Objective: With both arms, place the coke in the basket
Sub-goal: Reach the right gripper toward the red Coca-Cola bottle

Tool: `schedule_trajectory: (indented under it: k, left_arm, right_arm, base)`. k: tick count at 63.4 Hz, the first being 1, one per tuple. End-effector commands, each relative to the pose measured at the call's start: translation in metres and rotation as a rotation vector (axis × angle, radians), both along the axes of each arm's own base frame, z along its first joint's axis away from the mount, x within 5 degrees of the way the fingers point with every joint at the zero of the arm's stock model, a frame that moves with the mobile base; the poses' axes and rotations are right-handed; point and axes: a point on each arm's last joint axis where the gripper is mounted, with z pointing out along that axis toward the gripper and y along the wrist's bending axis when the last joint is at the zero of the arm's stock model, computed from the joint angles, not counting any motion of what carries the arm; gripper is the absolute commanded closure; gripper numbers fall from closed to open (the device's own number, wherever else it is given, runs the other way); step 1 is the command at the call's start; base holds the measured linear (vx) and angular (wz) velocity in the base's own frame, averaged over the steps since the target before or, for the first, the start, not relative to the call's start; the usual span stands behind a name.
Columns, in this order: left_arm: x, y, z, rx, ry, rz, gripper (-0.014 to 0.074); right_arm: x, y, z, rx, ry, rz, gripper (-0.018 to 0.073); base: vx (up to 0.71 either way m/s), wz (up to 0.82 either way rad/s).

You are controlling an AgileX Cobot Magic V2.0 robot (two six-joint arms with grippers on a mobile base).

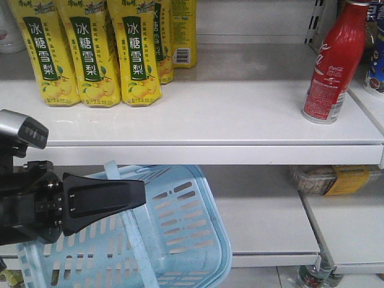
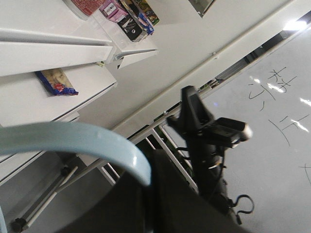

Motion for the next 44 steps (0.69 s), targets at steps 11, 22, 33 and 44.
schedule_trajectory:
  k: [11,22,33,44]
  left_arm:
    - [-0.014,-0.001,0.025,-0.164,-0.061,-0.128,0.0603]
    - [-0.014,-0.001,0.025,-0.164,-0.061,-0.128,0.0603]
    - [-0.014,-0.001,0.025,-0.164,-0.061,-0.128,0.0603]
    - [-0.014,-0.001,0.025,-0.164,-0.061,-0.128,0.0603]
  right_arm:
    - [0.002,0.011,0.084,-0.369,-0.131,-0.044,0.0205]
    - [0.036,0.02,0.099,-0.508,-0.066,-0.013,-0.0068]
    - [0.073,0.022,0.12,-0.531,-0.003,-0.006,-0.0119]
    - [0.109,0.027,0.133,-0.541,0.041,0.024,-0.0095]
  base:
    - [0.0,0.0]
    - [0.0,0.0]
    - [0.0,0.0]
    - [0.0,0.0]
